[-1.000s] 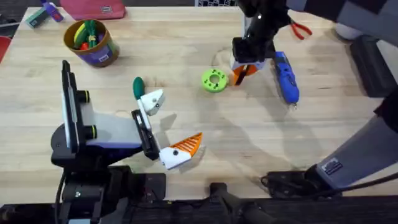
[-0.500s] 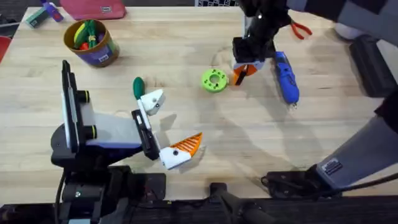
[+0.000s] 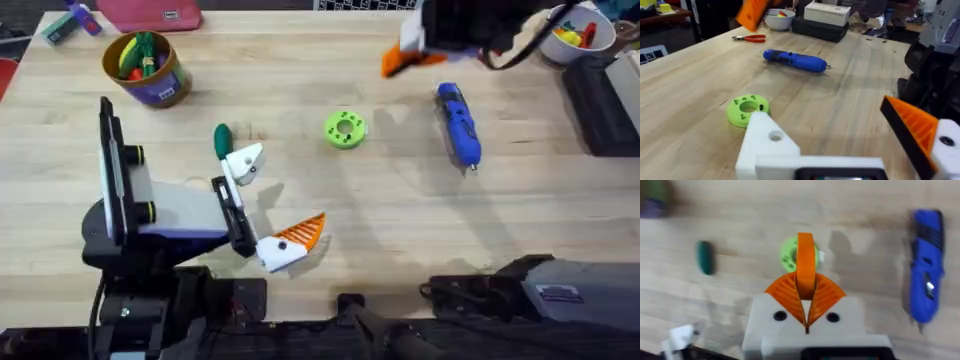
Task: Pick up the gripper from the table and insert it into the empty holder that is missing its gripper. Then pick up a screw, insert it into the mounting hole, and use the screwdriver to tighten it. Finally, clean up the table by picking up the vegetable and placing it into the bucket.
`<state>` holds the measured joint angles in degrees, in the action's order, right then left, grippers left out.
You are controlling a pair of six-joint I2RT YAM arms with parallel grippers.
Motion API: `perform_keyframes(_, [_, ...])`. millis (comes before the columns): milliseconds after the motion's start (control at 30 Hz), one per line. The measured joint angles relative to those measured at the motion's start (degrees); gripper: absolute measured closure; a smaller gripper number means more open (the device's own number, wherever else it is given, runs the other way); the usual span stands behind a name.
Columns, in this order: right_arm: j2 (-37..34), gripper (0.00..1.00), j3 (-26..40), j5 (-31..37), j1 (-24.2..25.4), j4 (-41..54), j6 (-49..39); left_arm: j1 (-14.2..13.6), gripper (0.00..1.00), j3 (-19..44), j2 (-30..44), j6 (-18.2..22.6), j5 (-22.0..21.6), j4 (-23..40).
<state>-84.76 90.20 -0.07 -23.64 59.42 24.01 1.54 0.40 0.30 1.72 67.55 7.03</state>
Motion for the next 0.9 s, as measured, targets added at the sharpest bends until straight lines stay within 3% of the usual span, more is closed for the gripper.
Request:
perform_keyframes(133, [5.39,0.990,-3.77,-6.47,1.10,-9.12,0.04,0.00,0.015,0.00,0.00,0.00,0.00,0.00])
perform_keyframes(267, [11.66,0.991,-13.45,-14.18,2.47,-19.66,0.51,0.00,0.015,0.00,0.00,0.02,0.00,0.00])
perform_keyframes(333, [14.66,0.991,-19.48,-18.36,3.18,-25.86,1.66,0.00,0.016,0.00,0.00,0.00,0.01,0.00])
perform_keyframes(367, [18.57,0.992,-28.64,-25.54,4.35,-36.94,4.09,0.00,0.015,0.00,0.00,0.01,0.02,0.00])
perform_keyframes(433, [20.62,0.992,-34.51,-30.93,5.16,-45.56,6.26,0.00,0.015,0.00,0.02,0.00,0.02,0.02])
perform_keyframes(633, [22.24,0.992,-49.74,-47.35,7.52,-72.07,17.53,0.00,0.015,0.00,0.00,0.02,0.04,0.02])
perform_keyframes(900, [21.91,0.992,-63.87,-58.49,9.20,-89.27,30.99,0.00,0.015,0.00,0.00,0.02,0.17,0.02])
